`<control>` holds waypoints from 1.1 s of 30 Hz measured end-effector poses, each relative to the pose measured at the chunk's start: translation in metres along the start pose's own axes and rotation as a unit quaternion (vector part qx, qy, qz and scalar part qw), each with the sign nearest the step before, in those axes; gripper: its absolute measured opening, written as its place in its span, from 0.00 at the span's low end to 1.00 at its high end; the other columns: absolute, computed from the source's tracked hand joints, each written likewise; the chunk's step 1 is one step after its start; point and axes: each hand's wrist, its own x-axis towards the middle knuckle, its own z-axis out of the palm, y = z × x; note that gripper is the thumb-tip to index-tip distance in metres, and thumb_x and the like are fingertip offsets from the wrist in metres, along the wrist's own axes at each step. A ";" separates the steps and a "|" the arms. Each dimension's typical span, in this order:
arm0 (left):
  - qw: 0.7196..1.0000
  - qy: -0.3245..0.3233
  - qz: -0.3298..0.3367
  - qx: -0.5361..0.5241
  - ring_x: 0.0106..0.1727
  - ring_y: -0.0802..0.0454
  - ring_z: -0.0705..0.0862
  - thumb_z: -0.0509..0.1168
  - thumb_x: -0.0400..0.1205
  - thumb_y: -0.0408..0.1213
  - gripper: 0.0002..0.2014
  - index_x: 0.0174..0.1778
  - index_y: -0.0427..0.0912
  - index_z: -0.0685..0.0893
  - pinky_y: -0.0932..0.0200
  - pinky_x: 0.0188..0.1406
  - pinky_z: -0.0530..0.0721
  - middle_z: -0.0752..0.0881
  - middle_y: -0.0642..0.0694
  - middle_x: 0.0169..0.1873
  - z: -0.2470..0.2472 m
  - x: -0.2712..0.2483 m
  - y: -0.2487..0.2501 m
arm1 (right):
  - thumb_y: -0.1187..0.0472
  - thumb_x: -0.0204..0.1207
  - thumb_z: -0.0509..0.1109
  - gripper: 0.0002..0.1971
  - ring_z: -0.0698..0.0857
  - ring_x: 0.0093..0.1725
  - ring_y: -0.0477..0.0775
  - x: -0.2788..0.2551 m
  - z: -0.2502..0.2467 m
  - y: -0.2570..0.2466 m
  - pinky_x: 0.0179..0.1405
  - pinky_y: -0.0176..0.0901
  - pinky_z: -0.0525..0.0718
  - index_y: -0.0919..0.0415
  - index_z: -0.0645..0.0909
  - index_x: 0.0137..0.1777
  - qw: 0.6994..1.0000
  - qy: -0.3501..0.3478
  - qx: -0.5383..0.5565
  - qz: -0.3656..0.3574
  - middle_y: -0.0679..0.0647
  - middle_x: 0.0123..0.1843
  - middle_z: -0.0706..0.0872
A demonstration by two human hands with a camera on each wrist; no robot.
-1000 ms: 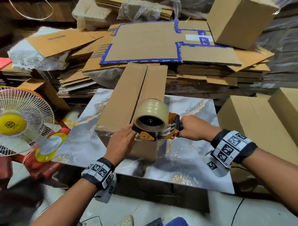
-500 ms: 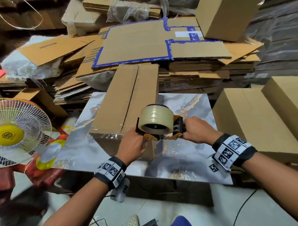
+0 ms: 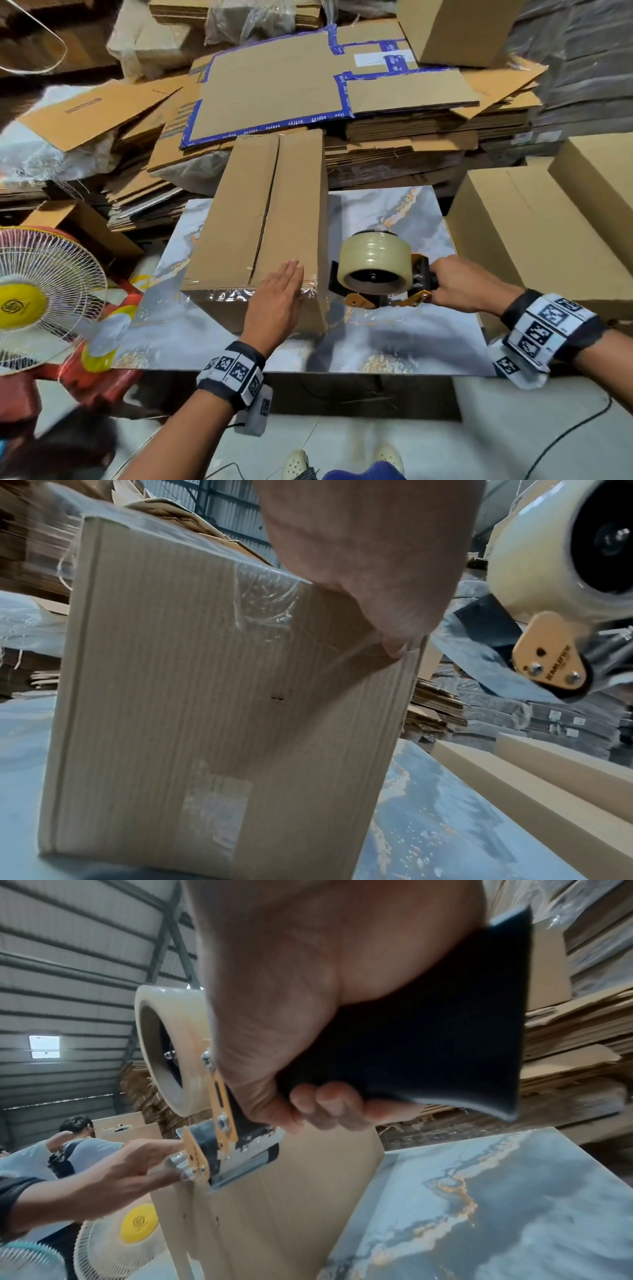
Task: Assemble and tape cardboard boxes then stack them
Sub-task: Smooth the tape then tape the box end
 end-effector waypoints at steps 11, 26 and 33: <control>1.000 0.007 -0.015 -0.017 0.76 0.38 0.80 0.71 0.82 0.37 0.26 0.76 0.33 0.79 0.42 0.74 0.79 0.79 0.36 0.76 0.003 0.000 -0.001 | 0.56 0.74 0.73 0.12 0.80 0.34 0.57 0.031 0.050 -0.032 0.27 0.42 0.69 0.53 0.73 0.33 0.995 -0.031 0.092 0.030 0.51 0.32 0.79; 0.999 -0.005 -0.033 -0.007 0.80 0.41 0.75 0.56 0.85 0.59 0.35 0.80 0.36 0.76 0.42 0.77 0.74 0.75 0.39 0.80 -0.001 -0.004 0.004 | 0.70 0.79 0.66 0.14 0.69 0.16 0.50 0.077 0.157 0.015 0.17 0.34 0.71 0.62 0.73 0.31 0.770 -0.065 0.578 0.262 0.55 0.21 0.71; 0.999 -0.006 -0.029 -0.018 0.79 0.41 0.76 0.58 0.84 0.59 0.36 0.78 0.34 0.77 0.42 0.77 0.75 0.75 0.38 0.80 -0.002 -0.004 0.003 | 0.70 0.78 0.67 0.15 0.76 0.16 0.56 0.091 0.190 0.027 0.20 0.39 0.76 0.65 0.73 0.29 0.701 -0.068 0.645 0.295 0.59 0.21 0.76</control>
